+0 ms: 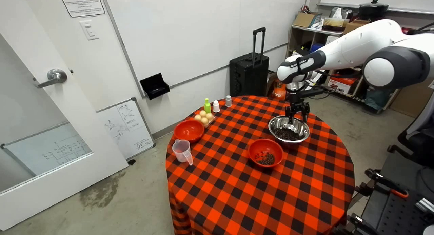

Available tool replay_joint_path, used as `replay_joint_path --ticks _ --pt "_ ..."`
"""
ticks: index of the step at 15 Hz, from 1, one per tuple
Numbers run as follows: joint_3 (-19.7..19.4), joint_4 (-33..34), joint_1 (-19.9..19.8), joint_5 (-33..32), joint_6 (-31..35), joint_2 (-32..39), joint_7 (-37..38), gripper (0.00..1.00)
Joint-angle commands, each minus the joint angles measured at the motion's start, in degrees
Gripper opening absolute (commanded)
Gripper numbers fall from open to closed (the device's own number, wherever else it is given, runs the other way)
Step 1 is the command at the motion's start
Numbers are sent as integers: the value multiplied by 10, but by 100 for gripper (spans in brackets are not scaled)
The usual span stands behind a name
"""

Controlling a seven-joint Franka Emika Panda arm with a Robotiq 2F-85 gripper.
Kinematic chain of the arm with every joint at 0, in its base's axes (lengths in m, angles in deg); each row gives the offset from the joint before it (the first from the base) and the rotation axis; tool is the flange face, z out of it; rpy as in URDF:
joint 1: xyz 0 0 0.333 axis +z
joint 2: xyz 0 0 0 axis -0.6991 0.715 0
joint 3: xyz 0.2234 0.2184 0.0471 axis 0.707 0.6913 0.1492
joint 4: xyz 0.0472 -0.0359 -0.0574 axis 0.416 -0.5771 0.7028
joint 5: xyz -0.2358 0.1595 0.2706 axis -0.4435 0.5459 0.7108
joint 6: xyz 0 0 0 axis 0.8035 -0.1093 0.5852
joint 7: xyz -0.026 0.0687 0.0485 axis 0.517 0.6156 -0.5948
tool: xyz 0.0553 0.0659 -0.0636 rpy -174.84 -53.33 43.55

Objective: Pour the contents in the silver bowl into the red bowl

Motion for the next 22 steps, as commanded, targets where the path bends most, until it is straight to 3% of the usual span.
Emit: replay_joint_path --ticks 1,6,7,8,10,14,15,16,17,18,22 --pt "6 53 -10 1 -39 24 3 60" --pt "7 75 -12 0 -52 36 1 19" --pt "7 79 -12 -1 -55 38 0 49" --pt "7 82 -12 -1 -57 40 -2 58" --pt "8 91 -12 -3 -60 47 -3 65" --pt "10 106 -12 -3 -67 60 -4 94" --pt "10 111 -12 -3 -68 63 -4 94" --pt "10 113 -13 -4 -69 66 -4 82" --pt "10 116 -13 -4 -70 68 -5 63" --pt "10 119 -13 -4 -71 69 -5 61" --pt "6 116 -10 -1 -67 70 -6 31"
